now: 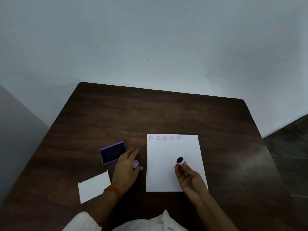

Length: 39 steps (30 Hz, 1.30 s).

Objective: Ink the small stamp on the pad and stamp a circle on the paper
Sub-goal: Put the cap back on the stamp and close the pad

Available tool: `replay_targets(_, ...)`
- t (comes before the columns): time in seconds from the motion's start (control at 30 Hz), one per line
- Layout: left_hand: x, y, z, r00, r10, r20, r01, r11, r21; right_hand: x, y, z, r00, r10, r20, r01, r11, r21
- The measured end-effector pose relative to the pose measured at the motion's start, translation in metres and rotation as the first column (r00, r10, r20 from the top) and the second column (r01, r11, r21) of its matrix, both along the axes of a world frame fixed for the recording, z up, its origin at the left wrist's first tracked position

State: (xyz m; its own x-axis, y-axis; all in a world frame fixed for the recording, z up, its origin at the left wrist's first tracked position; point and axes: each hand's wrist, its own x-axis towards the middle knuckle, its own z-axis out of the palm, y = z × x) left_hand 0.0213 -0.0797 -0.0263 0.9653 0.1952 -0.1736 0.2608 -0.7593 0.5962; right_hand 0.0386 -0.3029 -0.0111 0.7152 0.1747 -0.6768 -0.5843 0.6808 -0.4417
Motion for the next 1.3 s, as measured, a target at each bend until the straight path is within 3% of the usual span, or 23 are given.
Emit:
replay_targets(0.17, -0.005, -0.003, -0.003, 0.999, 0.040, 0.037, -0.043, 0.996, 0.075, -0.008, 0.007, -0.005, 0.999, 0.022, -0.029, -0.021, 1.000, 0.005)
replay_targets(0.5, -0.006, -0.001, -0.001, 0.992, -0.038, 0.123, 0.013, 0.980, 0.200, -0.015, 0.011, -0.007, 0.999, 0.028, -0.025, -0.029, 1.000, -0.010)
replay_targets(0.7, -0.014, -0.009, 0.010, 0.991, -0.027, 0.128, 0.029, 1.000, -0.011, -0.016, 0.016, 0.002, 0.997, 0.071, 0.023, -0.070, 0.997, -0.035)
replay_targets(0.83, -0.020, -0.015, 0.021, 0.990, 0.067, 0.125, -0.039, 0.977, -0.211, -0.013, 0.030, 0.014, 0.976, 0.179, 0.125, -0.156, 0.972, -0.178)
replay_targets(1.0, -0.026, -0.018, 0.033, 0.987, 0.125, 0.104, -0.081, 0.932, -0.353, -0.011, 0.054, 0.032, 0.900, 0.368, 0.234, -0.212, 0.838, -0.503)
replay_targets(1.13, -0.028, -0.017, 0.042, 0.985, 0.148, 0.087, -0.102, 0.914, -0.393, -0.014, 0.067, 0.041, 0.804, 0.521, 0.287, -0.164, 0.659, -0.734)
replay_targets(1.3, -0.034, -0.014, 0.054, 0.978, 0.203, 0.052, -0.152, 0.858, -0.491, -0.018, 0.072, 0.042, 0.702, 0.649, 0.293, -0.066, 0.469, -0.881)
